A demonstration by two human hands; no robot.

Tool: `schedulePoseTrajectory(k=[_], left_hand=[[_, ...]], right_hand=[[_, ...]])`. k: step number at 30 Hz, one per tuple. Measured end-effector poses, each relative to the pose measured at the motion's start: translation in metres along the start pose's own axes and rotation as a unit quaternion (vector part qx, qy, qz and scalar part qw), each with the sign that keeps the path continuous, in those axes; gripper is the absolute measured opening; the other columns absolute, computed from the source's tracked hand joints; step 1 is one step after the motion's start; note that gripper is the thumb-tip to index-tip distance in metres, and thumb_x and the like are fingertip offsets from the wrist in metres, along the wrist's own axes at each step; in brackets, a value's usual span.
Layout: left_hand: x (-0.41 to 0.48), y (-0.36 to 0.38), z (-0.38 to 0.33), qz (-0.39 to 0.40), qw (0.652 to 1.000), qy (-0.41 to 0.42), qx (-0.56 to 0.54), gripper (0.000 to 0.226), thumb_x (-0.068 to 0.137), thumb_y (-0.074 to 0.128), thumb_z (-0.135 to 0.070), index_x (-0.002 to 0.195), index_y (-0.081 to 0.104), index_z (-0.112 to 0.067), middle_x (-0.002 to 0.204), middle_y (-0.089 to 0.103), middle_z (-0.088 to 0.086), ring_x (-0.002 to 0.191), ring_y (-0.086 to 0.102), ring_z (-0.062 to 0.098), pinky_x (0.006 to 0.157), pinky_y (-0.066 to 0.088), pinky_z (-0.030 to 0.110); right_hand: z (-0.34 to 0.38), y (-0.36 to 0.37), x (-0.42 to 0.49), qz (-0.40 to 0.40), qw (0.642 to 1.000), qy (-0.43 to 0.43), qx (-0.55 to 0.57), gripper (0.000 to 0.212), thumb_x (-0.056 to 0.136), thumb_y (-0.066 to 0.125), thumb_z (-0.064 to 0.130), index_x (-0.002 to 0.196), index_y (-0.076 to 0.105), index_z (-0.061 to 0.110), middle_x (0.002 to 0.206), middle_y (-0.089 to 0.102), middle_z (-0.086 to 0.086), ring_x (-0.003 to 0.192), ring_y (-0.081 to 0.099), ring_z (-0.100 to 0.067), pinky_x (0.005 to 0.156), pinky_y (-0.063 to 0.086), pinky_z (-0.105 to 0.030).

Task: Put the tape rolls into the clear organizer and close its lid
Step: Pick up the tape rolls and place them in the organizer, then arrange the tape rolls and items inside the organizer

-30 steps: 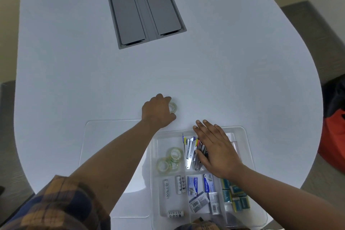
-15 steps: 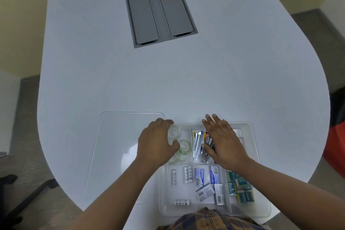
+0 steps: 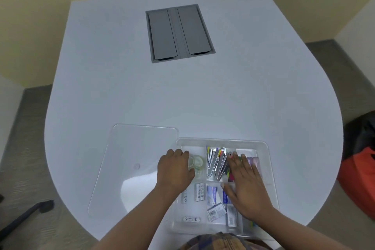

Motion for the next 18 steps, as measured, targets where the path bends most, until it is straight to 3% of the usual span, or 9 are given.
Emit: schedulePoseTrajectory(k=[2,4,7,11,14,16,18], left_hand=[[-0.003,0.002,0.0,-0.003,1.0,0.003,0.006,0.049,0.083,0.049,-0.049,0.125,0.052,-0.022,0.114,0.06,-0.001,0.103,0.051,0.023,0.077,0.04,0.035],[-0.008,-0.001,0.002,-0.019,1.0,0.008,-0.019,0.052,0.084,0.05,-0.048,0.129,0.05,-0.022,0.12,0.057,-0.002,0.105,0.051,0.023,0.08,0.042,0.035],[-0.023,-0.019,0.013,-0.094,0.989,0.008,-0.113,0.046,0.084,0.055,-0.044,0.126,0.054,-0.023,0.121,0.059,-0.004,0.102,0.057,0.021,0.08,0.046,0.034],[-0.052,-0.023,0.057,-0.18,0.963,-0.054,-0.192,0.04,0.088,0.06,-0.041,0.121,0.059,-0.019,0.118,0.063,-0.001,0.102,0.061,0.021,0.08,0.05,0.036],[-0.069,0.008,0.091,-0.125,0.973,-0.087,-0.175,0.056,0.091,0.056,-0.043,0.136,0.048,-0.011,0.139,0.054,0.009,0.124,0.053,0.028,0.097,0.045,0.041],[-0.076,0.038,0.104,-0.032,0.988,-0.085,-0.126,0.076,0.092,0.041,-0.058,0.149,0.026,-0.01,0.158,0.027,0.01,0.144,0.027,0.027,0.111,0.031,0.041],[-0.083,0.067,0.109,0.058,0.995,-0.053,-0.068,0.101,0.079,0.007,-0.08,0.151,-0.003,-0.01,0.161,-0.01,0.008,0.149,-0.004,0.026,0.118,0.015,0.043]], right_hand=[[-0.002,0.008,-0.007,0.023,1.0,0.0,-0.014,0.076,0.094,0.031,0.057,0.15,-0.014,0.031,0.159,-0.017,0.011,0.148,-0.015,-0.014,0.12,-0.003,-0.036],[-0.002,0.011,-0.009,0.03,0.999,-0.011,-0.027,0.076,0.095,0.033,0.056,0.149,-0.014,0.03,0.158,-0.02,0.01,0.148,-0.016,-0.015,0.119,-0.003,-0.034],[-0.001,0.01,-0.009,0.037,0.998,-0.02,-0.036,0.078,0.094,0.035,0.058,0.149,-0.012,0.028,0.159,-0.018,0.008,0.148,-0.016,-0.016,0.118,-0.001,-0.034],[-0.003,0.013,-0.007,0.052,0.997,-0.022,-0.043,0.081,0.092,0.033,0.063,0.15,-0.012,0.027,0.159,-0.017,0.008,0.148,-0.014,-0.017,0.118,0.003,-0.035],[-0.004,0.015,-0.007,0.067,0.996,-0.038,-0.049,0.082,0.091,0.03,0.066,0.149,-0.015,0.03,0.157,-0.023,0.01,0.147,-0.017,-0.014,0.117,0.005,-0.034],[-0.005,0.012,-0.004,0.077,0.995,-0.05,-0.042,0.083,0.091,0.032,0.067,0.148,-0.018,0.032,0.156,-0.025,0.012,0.145,-0.02,-0.012,0.117,0.008,-0.034],[-0.007,0.009,-0.002,0.1,0.992,-0.057,-0.049,0.084,0.09,0.033,0.067,0.146,-0.021,0.034,0.157,-0.024,0.011,0.146,-0.019,-0.013,0.12,0.011,-0.037]])
Point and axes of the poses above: each hand's wrist, its own x-axis towards the middle knuckle, its own y-axis out of the palm, z = x × y, the point moved 10 cm from there along x, towards the middle knuckle
